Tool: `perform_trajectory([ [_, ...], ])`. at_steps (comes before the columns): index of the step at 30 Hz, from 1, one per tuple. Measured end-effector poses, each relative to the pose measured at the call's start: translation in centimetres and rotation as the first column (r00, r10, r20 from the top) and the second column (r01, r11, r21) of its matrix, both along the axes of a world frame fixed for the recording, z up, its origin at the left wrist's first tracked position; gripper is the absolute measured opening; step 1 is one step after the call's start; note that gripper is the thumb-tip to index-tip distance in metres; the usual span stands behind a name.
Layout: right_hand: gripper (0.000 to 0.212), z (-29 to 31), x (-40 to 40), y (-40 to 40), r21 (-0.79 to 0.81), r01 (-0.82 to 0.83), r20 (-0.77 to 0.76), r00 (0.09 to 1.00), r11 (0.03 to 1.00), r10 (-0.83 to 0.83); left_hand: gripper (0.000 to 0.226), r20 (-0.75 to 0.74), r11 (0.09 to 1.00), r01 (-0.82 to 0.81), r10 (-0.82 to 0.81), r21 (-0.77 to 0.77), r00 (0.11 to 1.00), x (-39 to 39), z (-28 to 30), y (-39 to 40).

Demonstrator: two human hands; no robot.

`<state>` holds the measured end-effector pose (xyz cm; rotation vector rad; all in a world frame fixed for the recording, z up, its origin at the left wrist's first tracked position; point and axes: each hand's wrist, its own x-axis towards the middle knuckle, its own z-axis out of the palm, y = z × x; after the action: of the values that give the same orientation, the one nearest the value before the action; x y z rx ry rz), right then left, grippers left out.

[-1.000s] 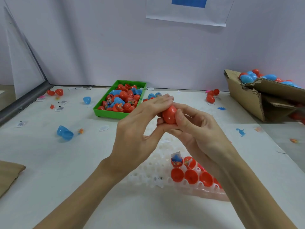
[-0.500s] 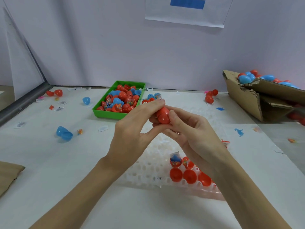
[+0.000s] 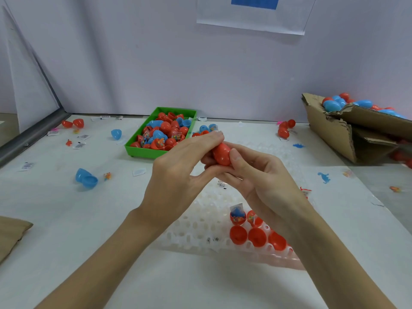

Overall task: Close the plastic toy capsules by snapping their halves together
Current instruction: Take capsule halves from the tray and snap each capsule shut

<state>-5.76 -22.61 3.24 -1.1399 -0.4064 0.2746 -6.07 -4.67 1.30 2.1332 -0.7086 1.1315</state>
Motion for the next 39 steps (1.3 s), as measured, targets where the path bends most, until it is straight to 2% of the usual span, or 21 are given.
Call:
perform_trajectory([
  [10, 0.035, 0.6, 0.1, -0.7, 0.068, -0.104, -0.105, 0.988, 0.992, 0.111, 0.051, -0.039, 0.996, 0.09, -0.091, -0.014, 0.995, 0.3, -0.1, -0.1],
  [21, 0.028, 0.8, 0.4, -1.0, 0.067, -0.061, -0.211, 0.975, 0.996, 0.074, 0.051, -0.089, 0.992, 0.123, -0.12, 0.035, 0.989, 0.7, -0.8, -0.6],
  [29, 0.029, 1.1, 0.6, -1.8, 0.091, -0.183, -0.208, 0.958, 0.979, 0.199, 0.055, -0.163, 0.991, 0.135, -0.133, 0.005, 0.978, 0.7, -1.0, -0.9],
  [39, 0.035, 1.1, 0.5, -1.6, 0.037, -0.145, -0.17, 0.974, 0.989, 0.149, 0.048, -0.193, 0.982, 0.167, -0.182, -0.092, 0.964, 0.3, -0.5, -1.1],
])
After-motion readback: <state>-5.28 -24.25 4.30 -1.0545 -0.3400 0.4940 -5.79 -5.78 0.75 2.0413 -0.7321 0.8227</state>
